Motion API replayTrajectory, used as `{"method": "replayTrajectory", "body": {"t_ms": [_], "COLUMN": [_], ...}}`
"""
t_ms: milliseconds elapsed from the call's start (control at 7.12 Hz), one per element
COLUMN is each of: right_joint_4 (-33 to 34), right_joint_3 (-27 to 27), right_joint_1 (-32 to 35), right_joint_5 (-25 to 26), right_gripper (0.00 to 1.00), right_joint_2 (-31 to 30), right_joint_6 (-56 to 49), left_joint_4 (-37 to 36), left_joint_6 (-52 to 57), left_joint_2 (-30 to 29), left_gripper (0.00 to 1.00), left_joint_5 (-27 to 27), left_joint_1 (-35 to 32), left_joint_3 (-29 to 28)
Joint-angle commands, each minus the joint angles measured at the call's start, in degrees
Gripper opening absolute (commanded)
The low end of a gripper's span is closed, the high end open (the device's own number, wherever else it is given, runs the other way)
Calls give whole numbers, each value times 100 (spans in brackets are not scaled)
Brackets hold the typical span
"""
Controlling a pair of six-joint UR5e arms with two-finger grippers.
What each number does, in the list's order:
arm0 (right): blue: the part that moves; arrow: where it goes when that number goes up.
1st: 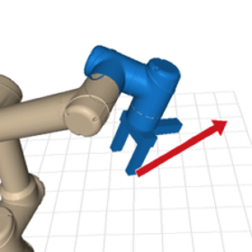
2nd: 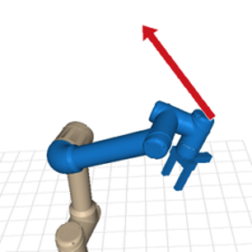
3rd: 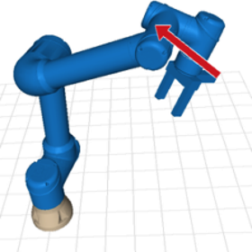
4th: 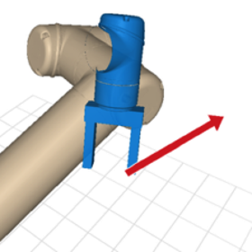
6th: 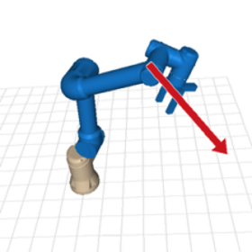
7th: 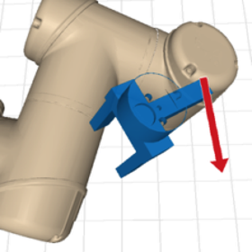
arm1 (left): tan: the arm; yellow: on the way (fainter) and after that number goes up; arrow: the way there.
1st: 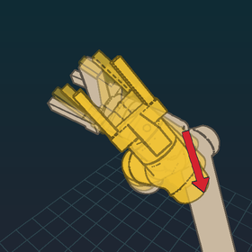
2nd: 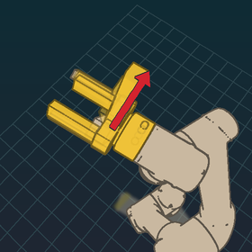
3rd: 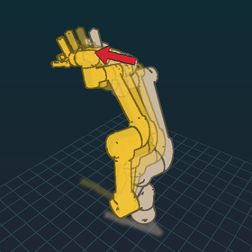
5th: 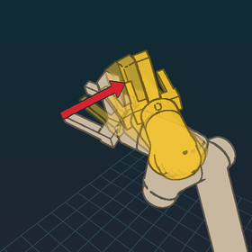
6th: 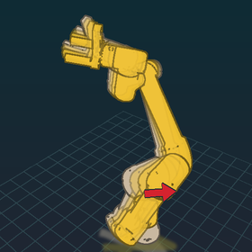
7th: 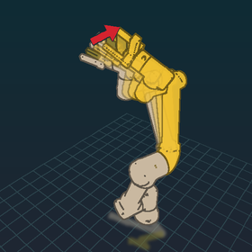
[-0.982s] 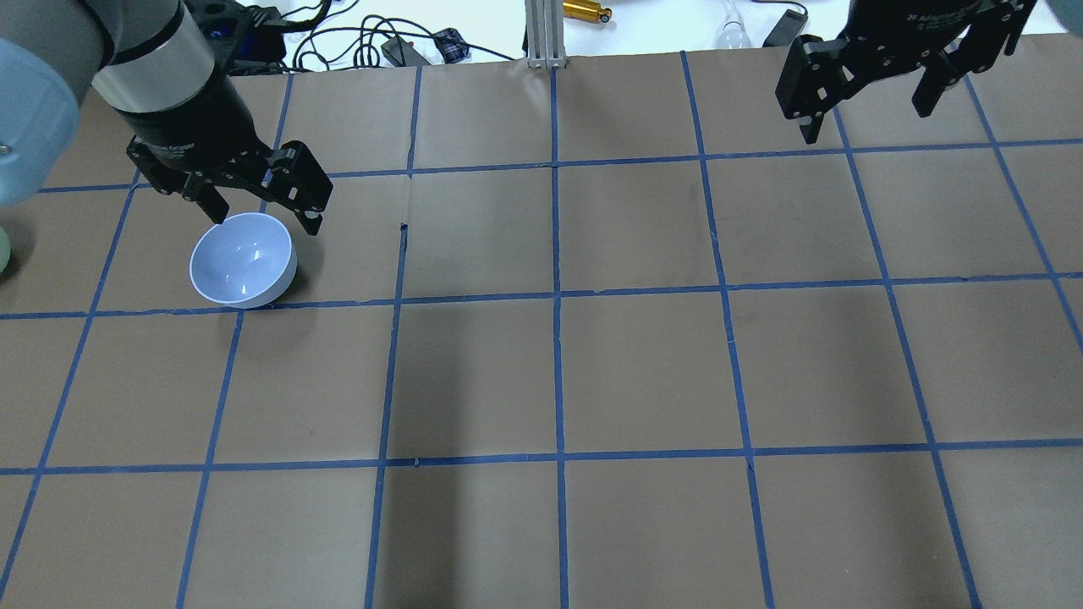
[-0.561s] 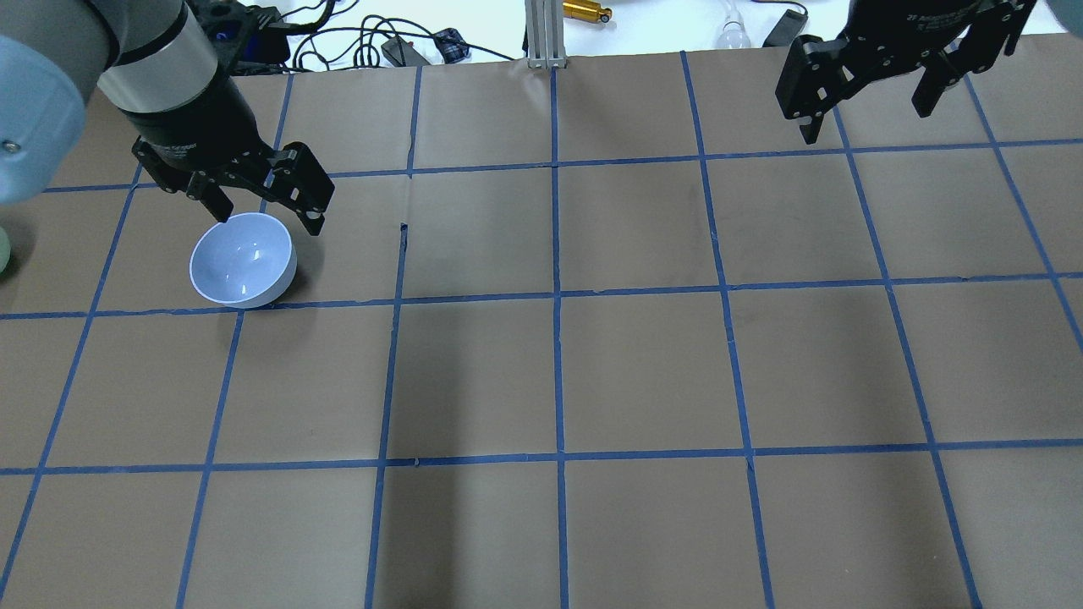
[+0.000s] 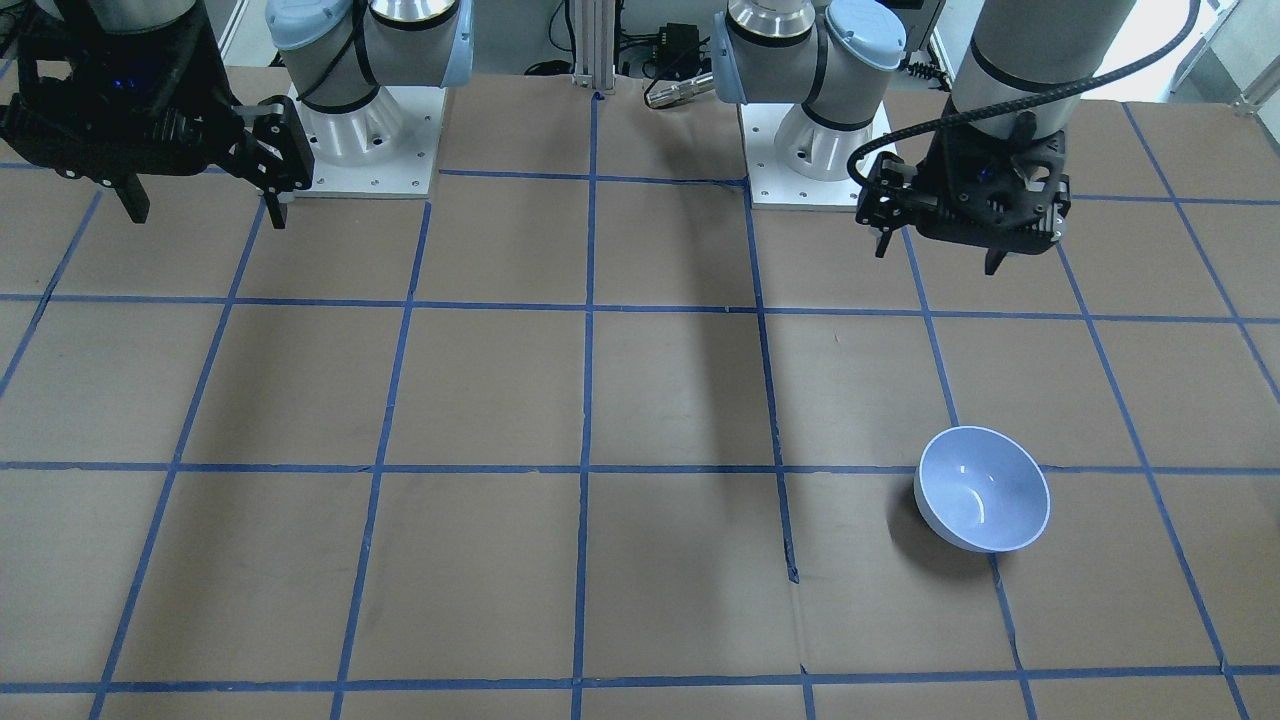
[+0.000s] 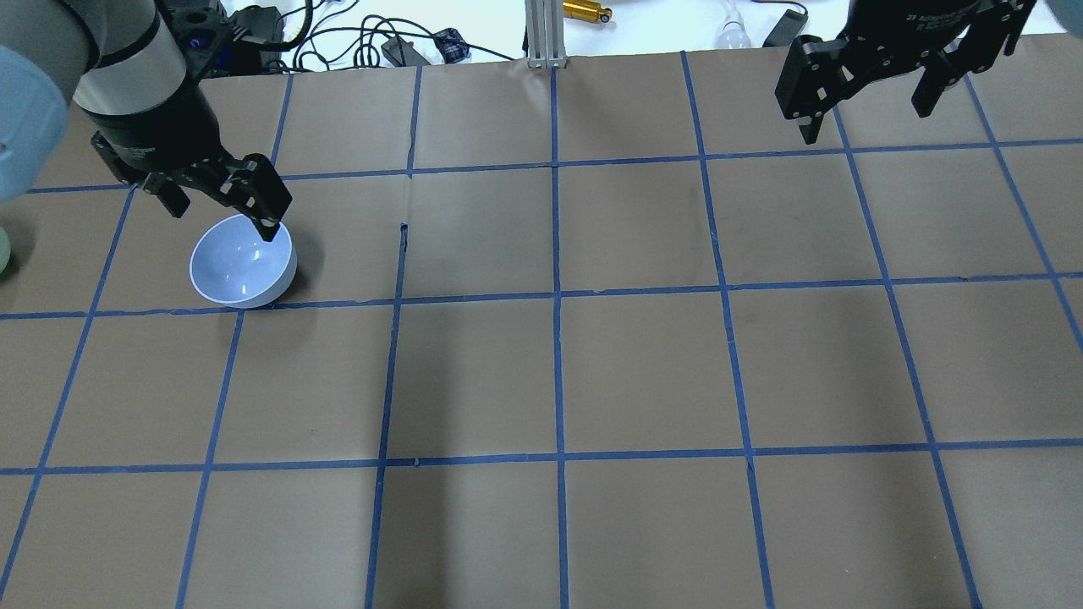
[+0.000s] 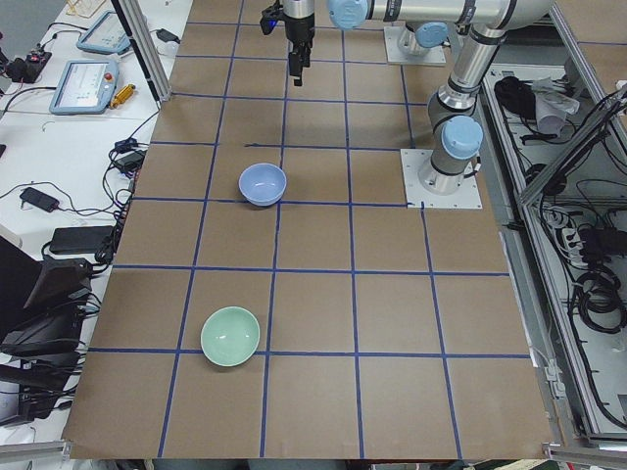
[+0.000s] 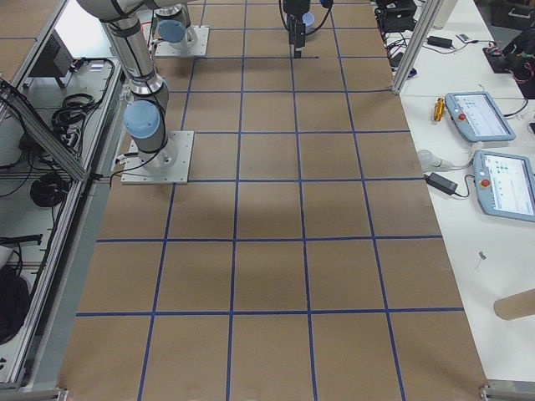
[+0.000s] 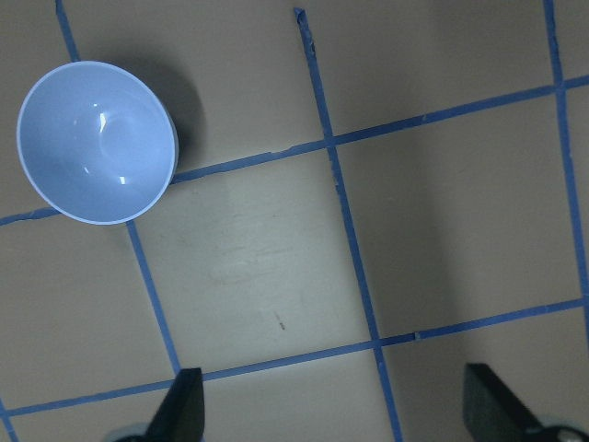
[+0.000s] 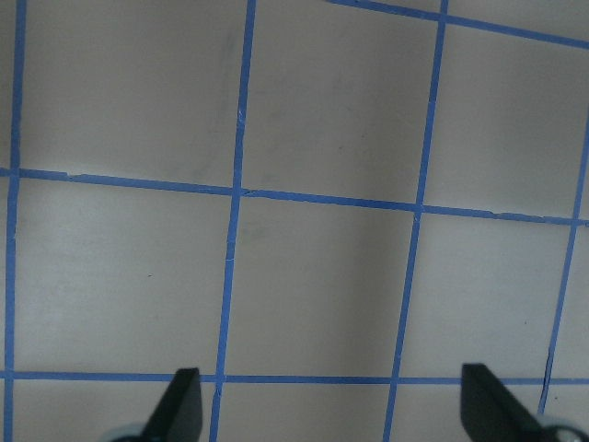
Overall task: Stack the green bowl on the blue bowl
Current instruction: 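Move the left gripper away from the blue bowl toward the green bowl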
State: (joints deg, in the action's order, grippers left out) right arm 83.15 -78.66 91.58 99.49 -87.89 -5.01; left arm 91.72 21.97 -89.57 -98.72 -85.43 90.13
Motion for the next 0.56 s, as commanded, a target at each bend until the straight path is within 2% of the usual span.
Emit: {"method": "replayTrajectory", "body": {"t_ms": [0,421], "right_joint_4": [0,0], "right_joint_3": [0,0], "right_joint_1": [1,1], "right_joint_5": [0,0], "right_gripper": [100,100], "right_joint_2": [0,0], "right_joint_6": [0,0], "left_joint_4": [-75,-389], "left_joint_6": [1165,2930], "left_joint_2": [-43,-191], "left_gripper": [100,100], "left_joint_5": [-95,-68], "left_joint_1": [543,1237], "left_joint_3": [-21,-22]}}
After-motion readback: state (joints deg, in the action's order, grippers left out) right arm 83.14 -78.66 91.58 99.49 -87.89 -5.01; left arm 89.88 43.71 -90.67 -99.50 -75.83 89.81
